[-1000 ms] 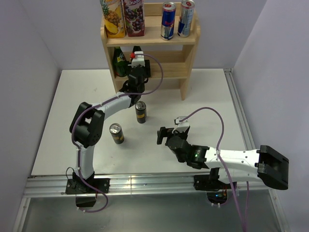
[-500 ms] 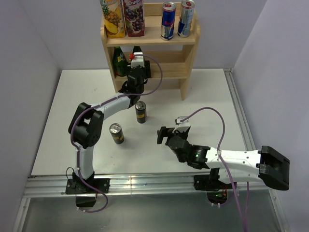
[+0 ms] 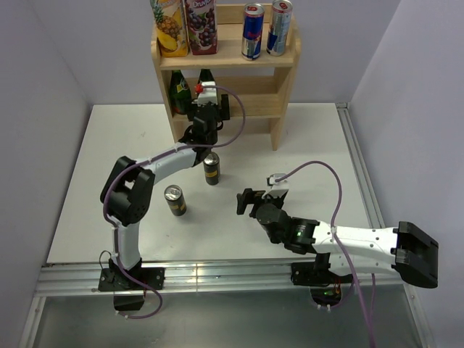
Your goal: Place and organize the beverage onto the shelf
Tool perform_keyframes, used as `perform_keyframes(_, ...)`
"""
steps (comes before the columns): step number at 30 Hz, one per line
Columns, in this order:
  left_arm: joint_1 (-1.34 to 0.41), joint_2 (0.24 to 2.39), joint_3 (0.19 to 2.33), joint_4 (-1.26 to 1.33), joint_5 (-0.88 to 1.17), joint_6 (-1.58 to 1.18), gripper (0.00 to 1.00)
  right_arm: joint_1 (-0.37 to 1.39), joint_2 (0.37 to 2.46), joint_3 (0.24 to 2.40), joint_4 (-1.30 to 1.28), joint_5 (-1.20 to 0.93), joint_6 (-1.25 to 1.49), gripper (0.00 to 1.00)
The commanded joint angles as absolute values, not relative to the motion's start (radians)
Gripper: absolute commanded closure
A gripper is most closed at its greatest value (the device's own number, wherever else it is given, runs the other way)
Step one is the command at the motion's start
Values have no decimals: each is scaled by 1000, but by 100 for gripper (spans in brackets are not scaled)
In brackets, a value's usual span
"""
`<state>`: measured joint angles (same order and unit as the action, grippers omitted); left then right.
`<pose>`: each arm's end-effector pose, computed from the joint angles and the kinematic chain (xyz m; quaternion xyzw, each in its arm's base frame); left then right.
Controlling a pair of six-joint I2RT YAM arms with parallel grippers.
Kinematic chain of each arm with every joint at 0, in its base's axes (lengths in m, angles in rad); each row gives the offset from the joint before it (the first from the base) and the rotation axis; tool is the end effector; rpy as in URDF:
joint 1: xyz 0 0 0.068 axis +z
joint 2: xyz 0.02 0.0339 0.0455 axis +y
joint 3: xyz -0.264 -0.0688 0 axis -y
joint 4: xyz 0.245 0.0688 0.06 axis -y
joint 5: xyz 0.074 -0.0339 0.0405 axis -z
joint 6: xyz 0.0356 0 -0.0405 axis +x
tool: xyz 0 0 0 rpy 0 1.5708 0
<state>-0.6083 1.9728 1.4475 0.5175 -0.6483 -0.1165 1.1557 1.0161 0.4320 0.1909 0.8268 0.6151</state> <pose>0.3961 -0.2497 0.2847 -0.0538 0.7073 -0.0253 0.7044 0.1083 0.1807 0.2153 0.0117 0.7935 0.1823 0.5806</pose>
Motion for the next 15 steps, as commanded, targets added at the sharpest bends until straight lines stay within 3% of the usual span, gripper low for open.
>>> perform_keyframes(1, -618, 1921, 1413, 503, -698, -127, 1, 1151, 989, 428, 184, 862, 644, 0)
perform_keyframes(15, -679, 1844, 1292, 522, -749, -141, 1, 1154, 948, 408, 153, 870, 666, 0)
